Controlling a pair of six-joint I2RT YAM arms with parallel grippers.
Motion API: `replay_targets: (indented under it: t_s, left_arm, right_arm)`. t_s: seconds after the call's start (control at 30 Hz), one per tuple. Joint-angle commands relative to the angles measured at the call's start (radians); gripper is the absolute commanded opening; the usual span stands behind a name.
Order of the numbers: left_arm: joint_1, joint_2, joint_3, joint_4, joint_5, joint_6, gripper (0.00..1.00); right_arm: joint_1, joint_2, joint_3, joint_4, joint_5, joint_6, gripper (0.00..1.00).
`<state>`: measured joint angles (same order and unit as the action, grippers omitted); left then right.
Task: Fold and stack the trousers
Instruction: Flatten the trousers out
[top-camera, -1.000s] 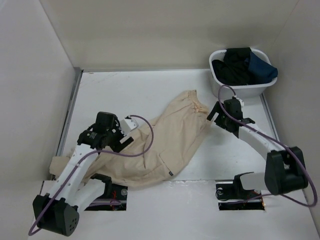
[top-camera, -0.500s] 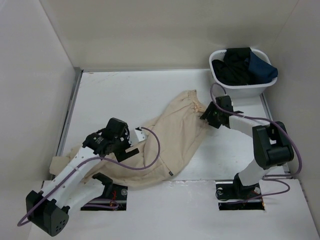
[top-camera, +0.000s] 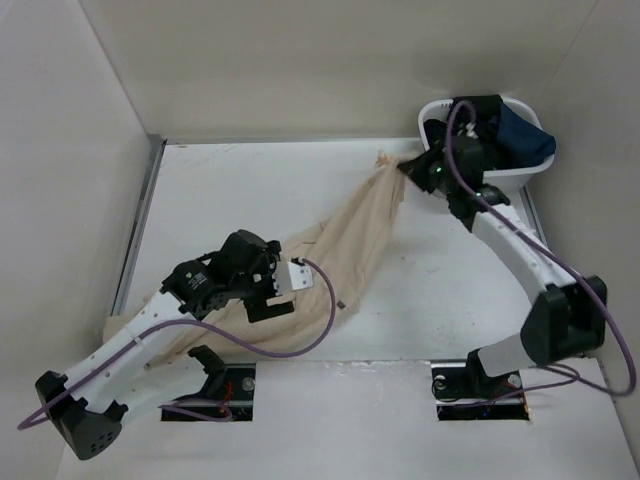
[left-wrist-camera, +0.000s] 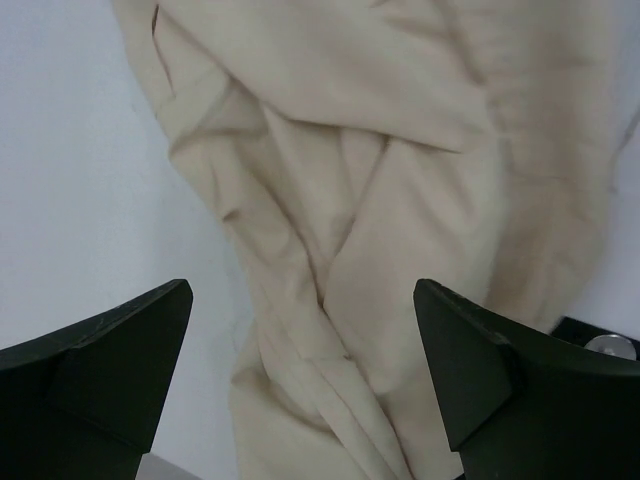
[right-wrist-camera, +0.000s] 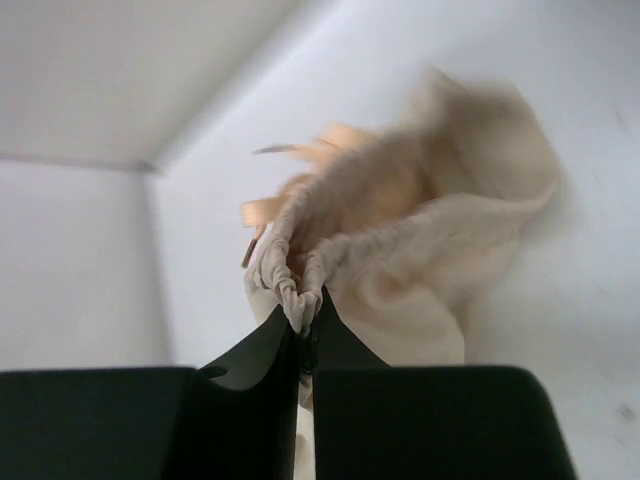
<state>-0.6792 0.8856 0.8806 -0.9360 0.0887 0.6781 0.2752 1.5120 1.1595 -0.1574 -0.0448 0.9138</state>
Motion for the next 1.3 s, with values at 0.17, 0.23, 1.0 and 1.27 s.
replay_targets:
  t_s: [0.17, 0.23, 1.0, 1.27]
  left_arm:
    - [-0.108, 0.070, -0.087, 0.041, -0.049, 0.118, 0.97]
    - [-0.133, 0.078, -0.118, 0.063, -0.052, 0.115, 0.98]
    - [0.237, 0.202, -0.230, 0.066, -0.101, 0.252, 0.85]
    - [0.244, 0.301, -0.163, 0.066, -0.055, 0.172, 0.82]
  right_arm:
    - [-0.135, -0.277, 0.137, -0.033, 0.155, -0.049, 0.00]
    - [-0.149, -0.317, 0.089, -0.033, 0.143, -0.038, 0.00]
    - [-0.179, -0.461, -0.083, -0.011, 0.186, -0.081, 0.01]
    - [-0.204, -0.478, -0.116, 0.001, 0.186, -0.090, 0.01]
